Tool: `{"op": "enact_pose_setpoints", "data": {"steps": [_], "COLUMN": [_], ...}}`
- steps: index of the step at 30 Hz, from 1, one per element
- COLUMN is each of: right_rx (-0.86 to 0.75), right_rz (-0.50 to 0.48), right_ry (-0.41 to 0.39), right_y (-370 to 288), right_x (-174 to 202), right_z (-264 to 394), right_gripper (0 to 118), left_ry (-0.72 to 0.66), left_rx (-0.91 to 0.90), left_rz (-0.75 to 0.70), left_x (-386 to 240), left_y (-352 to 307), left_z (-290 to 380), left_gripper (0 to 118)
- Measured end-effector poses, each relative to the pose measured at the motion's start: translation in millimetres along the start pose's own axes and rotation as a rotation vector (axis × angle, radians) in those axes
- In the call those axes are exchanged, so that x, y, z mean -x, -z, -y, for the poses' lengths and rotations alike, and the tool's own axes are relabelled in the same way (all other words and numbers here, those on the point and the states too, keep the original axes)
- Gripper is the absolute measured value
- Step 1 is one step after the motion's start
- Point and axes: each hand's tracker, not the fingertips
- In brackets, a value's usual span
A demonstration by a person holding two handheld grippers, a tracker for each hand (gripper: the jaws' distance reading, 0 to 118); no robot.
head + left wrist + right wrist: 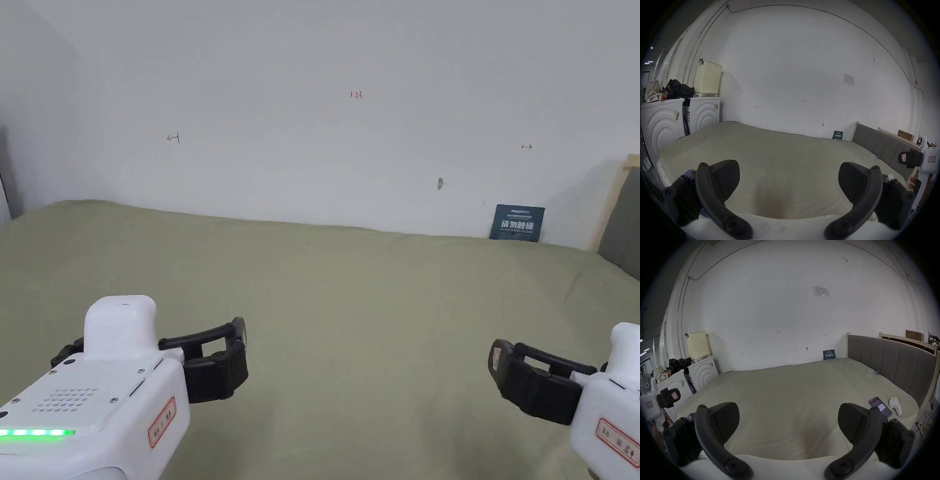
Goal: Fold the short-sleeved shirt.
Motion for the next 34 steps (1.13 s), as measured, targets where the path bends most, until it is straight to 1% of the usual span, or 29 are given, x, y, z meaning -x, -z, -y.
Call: {"op": "enact_pose_setpoints", "data": {"steps": [10,14,19,21,23,27,29,31,32,34], "right_rx": [0.011,0.007,0.005,0.010,0.021,0.067,0.076,0.080,0.084,0.084], "right_rz": [-0.033,-0.003,0.009,0.039,0.044,0.027,0.052,0.052,0.029,-0.059], "right_ry": [0.025,-0.002,-0.024,-0.044,-0.062,-0.042,-0.056,-0.058,-0.042,0.024], "right_y": [-1.7,-2.2,-2.1,0.4,2.4,9.1,12.4,12.7,11.9,10.1], "right_x": [4.1,5.2,7.3,8.9,9.0,6.8,8.5,8.7,7.8,4.9], "right_z": [-6.9,-10.1,-11.6,-11.6,-12.1,-12.7,-9.1,-6.7,-6.5,-6.8], "right_gripper": [118,118,118,118,118,118,118,118,118,118], "left_ry": [-0.005,-0.004,-0.003,0.013,0.028,0.011,-0.001,0.000,0.004,0.011], "left_rx": [0.013,0.014,0.012,0.014,0.019,0.019,0.018,0.019,0.017,0.016], "left_rz": [-0.001,-0.003,-0.002,-0.003,-0.008,-0.002,-0.003,-0.001,-0.004,-0.008], "left_x": [0.5,0.8,-0.6,-2.6,-4.0,-0.6,1.1,2.2,2.3,2.3], "left_y": [0.4,1.1,2.0,3.7,5.3,5.7,5.7,5.2,4.9,4.5], "left_z": [0.3,-1.1,-3.3,-4.3,-5.3,-8.6,-10.3,-11.5,-11.8,-13.2], "left_gripper": [118,118,118,118,118,118,118,118,118,118]}}
